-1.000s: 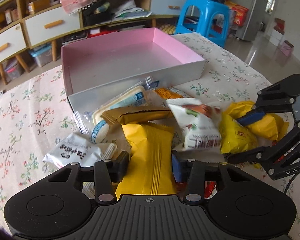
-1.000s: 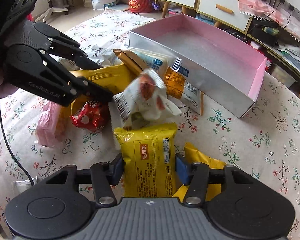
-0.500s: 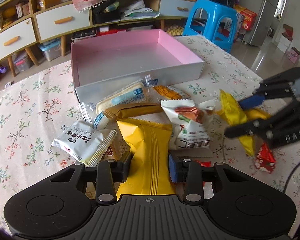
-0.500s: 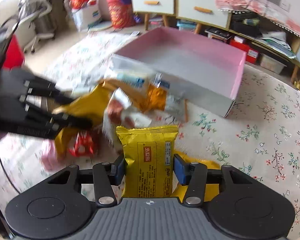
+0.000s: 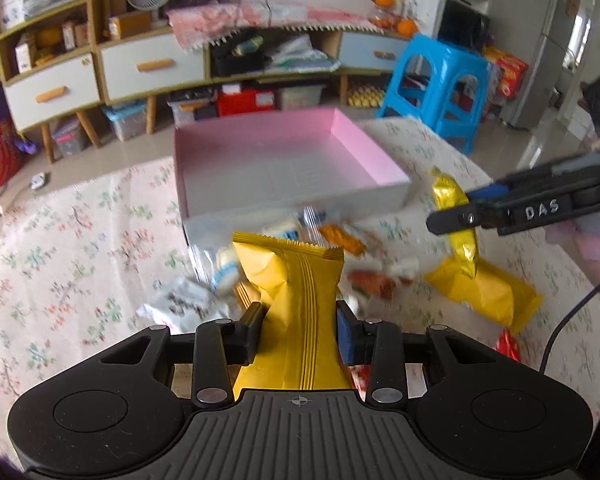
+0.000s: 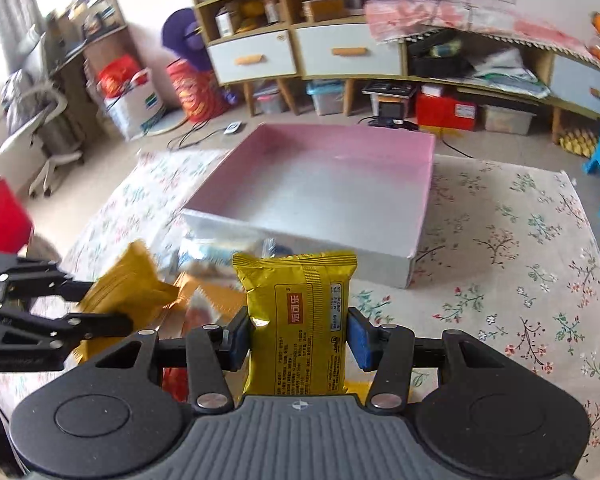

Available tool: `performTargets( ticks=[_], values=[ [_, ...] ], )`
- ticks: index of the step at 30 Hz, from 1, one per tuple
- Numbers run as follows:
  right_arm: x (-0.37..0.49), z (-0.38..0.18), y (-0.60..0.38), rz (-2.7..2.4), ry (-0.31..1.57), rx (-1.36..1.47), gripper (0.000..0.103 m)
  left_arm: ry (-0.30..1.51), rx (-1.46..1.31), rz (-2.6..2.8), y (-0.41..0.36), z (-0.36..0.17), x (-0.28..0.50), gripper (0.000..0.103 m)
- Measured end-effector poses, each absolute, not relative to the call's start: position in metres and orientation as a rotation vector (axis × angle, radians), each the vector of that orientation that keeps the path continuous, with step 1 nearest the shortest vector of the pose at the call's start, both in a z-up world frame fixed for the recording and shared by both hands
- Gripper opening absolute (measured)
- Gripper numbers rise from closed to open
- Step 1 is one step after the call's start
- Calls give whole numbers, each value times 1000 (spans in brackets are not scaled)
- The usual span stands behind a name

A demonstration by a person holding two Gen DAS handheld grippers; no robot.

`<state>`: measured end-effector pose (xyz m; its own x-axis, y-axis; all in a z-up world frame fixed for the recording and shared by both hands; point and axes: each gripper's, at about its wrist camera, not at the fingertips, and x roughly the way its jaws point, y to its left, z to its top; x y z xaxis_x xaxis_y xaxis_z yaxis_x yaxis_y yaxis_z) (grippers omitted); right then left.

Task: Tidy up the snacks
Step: 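Carry both bags into the pink box and open both tools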

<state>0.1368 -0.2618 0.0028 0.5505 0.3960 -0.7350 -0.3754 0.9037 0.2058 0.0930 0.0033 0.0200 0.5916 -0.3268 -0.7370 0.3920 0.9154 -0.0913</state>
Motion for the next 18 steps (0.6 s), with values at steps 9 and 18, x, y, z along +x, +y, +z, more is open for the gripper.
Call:
performTargets(
  ticks=[9, 18],
  values=[
    [163, 0, -279, 432, 844, 165, 39, 736, 75, -287, -12, 27, 142, 34],
    [195, -8, -279, 411, 767, 196, 39, 714, 70, -190, -32, 20, 200, 35]
  ],
)
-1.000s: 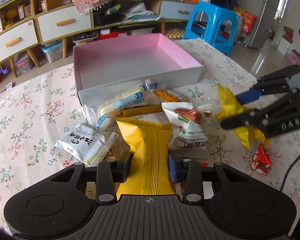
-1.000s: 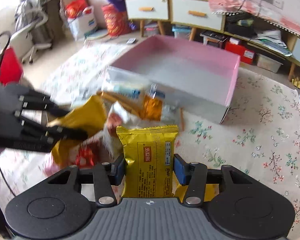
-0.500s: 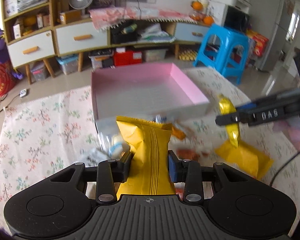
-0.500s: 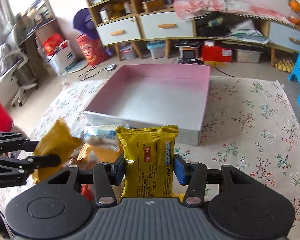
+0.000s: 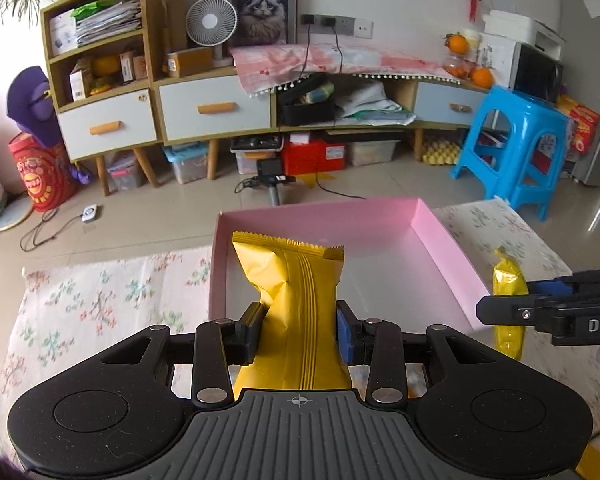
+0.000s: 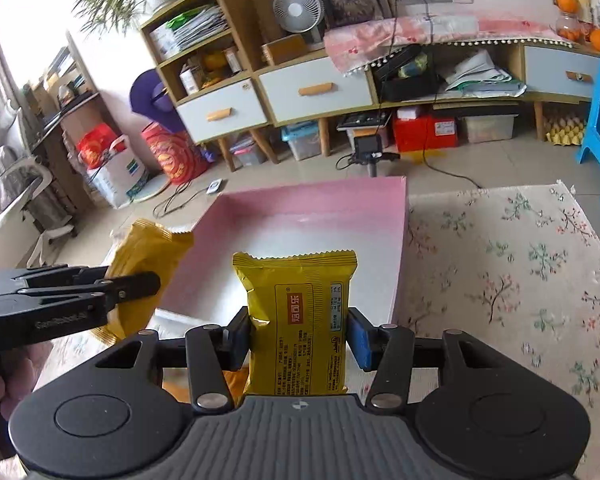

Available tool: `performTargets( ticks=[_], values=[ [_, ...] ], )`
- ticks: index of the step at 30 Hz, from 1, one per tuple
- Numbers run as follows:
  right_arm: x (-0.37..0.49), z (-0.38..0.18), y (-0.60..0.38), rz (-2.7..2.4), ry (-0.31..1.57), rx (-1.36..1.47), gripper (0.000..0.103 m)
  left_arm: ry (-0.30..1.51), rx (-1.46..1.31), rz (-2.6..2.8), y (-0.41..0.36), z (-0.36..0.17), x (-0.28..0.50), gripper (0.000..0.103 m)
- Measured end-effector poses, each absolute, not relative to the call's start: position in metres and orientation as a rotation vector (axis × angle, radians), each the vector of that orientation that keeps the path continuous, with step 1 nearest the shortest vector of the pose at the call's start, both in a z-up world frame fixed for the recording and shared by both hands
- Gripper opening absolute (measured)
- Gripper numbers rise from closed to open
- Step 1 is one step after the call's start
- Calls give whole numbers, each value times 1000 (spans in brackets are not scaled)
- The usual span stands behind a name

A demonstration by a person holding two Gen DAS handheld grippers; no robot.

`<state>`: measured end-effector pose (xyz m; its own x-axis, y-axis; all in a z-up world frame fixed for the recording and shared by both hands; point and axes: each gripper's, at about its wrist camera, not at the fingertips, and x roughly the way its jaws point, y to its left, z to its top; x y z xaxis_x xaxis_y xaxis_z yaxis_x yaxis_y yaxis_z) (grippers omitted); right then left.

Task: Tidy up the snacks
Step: 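Carry both bags into the pink box and open both tools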

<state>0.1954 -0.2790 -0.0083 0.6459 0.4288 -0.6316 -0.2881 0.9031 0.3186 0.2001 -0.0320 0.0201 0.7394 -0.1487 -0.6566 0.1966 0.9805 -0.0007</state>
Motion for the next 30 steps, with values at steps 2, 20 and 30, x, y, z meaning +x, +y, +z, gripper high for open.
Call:
performTargets(
  ticks=[2, 20, 30],
  values=[
    [203, -8, -283, 398, 755, 229, 39, 703, 104, -175, -40, 16, 209, 35],
    [234, -26, -286, 350, 741, 266, 40, 777, 152, -75, -44, -26, 250, 33],
    [239, -38, -273, 342, 762, 190, 41, 825, 191, -81, -44, -28, 234, 33]
  ],
)
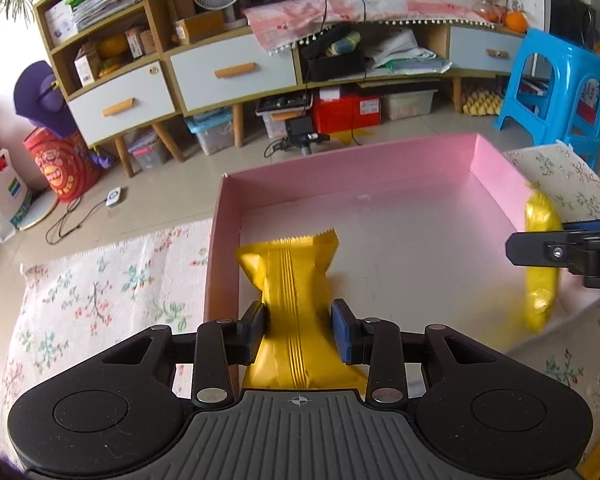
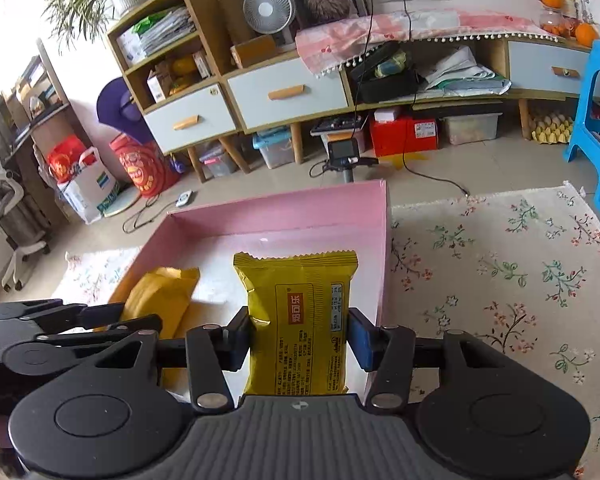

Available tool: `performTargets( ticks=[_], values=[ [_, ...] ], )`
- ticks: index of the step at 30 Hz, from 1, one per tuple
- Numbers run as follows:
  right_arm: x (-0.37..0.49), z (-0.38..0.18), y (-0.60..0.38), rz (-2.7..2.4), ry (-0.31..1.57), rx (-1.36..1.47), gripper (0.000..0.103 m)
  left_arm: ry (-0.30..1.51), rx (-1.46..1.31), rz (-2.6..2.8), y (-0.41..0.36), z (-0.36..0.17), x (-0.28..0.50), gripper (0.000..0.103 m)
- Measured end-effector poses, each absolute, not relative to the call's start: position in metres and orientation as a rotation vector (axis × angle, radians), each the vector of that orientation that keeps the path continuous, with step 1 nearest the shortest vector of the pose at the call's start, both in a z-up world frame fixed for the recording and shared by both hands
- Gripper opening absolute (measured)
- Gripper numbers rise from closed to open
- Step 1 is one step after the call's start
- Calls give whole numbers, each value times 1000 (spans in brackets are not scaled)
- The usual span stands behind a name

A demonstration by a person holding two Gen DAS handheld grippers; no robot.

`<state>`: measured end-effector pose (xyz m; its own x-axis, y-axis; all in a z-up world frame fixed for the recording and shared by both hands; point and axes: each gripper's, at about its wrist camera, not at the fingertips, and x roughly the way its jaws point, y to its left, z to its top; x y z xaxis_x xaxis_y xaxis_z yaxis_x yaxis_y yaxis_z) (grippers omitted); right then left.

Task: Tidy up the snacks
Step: 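Carry both bags into the pink box and open both tools, then withdraw both open tools from the box back over the snack pile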

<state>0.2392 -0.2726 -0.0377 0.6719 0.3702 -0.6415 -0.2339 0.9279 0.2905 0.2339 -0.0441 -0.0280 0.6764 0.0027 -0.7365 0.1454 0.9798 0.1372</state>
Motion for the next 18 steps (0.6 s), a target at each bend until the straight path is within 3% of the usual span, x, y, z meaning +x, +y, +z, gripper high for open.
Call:
performTargets(
  ticks=[6, 11, 16, 18],
  values=[
    [236, -36, -269, 362, 775, 161, 46, 848, 217, -71, -47, -28, 220, 34],
    [232, -32, -266, 371, 775, 147, 64, 831, 226, -82, -46, -26, 217, 40],
    [223, -21, -265, 366, 767, 158, 73, 812, 173, -105, -40, -24, 210, 75],
    [216, -16, -267, 359, 757, 169, 78, 792, 159, -109, -39, -19, 205, 81]
  ],
)
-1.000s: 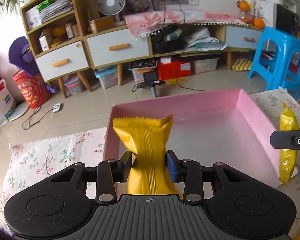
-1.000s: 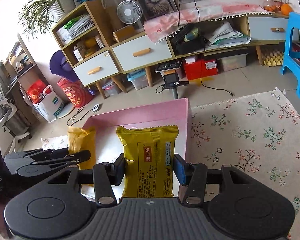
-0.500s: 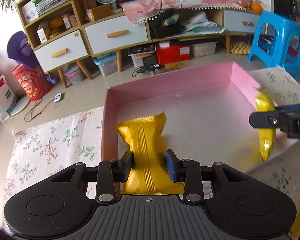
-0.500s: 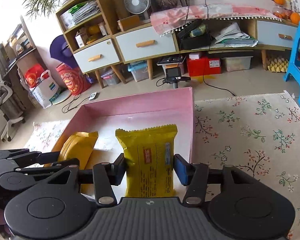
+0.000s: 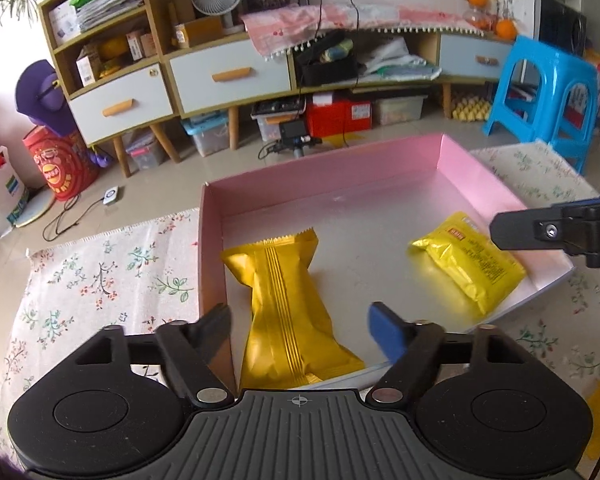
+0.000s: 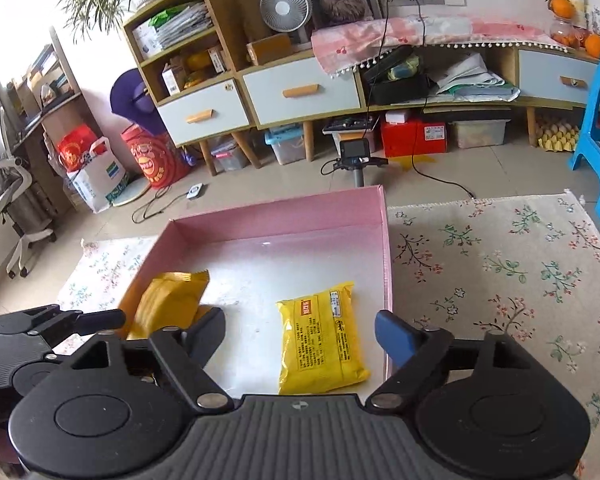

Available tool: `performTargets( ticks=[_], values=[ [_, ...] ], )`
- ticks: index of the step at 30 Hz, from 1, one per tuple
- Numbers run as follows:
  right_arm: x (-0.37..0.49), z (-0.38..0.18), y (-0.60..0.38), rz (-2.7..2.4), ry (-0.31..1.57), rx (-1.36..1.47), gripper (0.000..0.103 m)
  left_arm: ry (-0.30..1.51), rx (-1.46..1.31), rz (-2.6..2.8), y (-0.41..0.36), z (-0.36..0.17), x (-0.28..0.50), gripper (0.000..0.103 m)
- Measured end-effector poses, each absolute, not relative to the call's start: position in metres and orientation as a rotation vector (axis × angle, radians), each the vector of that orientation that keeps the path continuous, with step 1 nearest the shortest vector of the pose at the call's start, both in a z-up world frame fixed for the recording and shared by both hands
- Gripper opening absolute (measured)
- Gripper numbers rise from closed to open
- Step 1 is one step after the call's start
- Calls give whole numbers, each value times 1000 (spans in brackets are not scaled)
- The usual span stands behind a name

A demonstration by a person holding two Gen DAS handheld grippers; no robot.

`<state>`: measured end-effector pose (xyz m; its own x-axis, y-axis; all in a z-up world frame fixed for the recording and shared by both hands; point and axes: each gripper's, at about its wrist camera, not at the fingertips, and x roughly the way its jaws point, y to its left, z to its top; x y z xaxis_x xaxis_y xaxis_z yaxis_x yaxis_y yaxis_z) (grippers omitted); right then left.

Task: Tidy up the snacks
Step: 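Withdraw both open tools from the box back over the snack pile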

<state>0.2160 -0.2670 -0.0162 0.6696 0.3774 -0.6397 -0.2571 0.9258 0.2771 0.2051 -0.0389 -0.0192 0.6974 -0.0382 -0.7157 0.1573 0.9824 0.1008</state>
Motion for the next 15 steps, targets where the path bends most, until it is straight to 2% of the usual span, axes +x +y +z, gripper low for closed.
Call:
performTargets(
  ticks=[6, 15],
  values=[
    [195, -6, -272, 314, 742, 171, 83, 753, 152, -138, -35, -2, 184, 93],
    [164, 1, -267, 227, 792, 175, 85, 735, 201, -184, -24, 15, 145, 97]
  ],
)
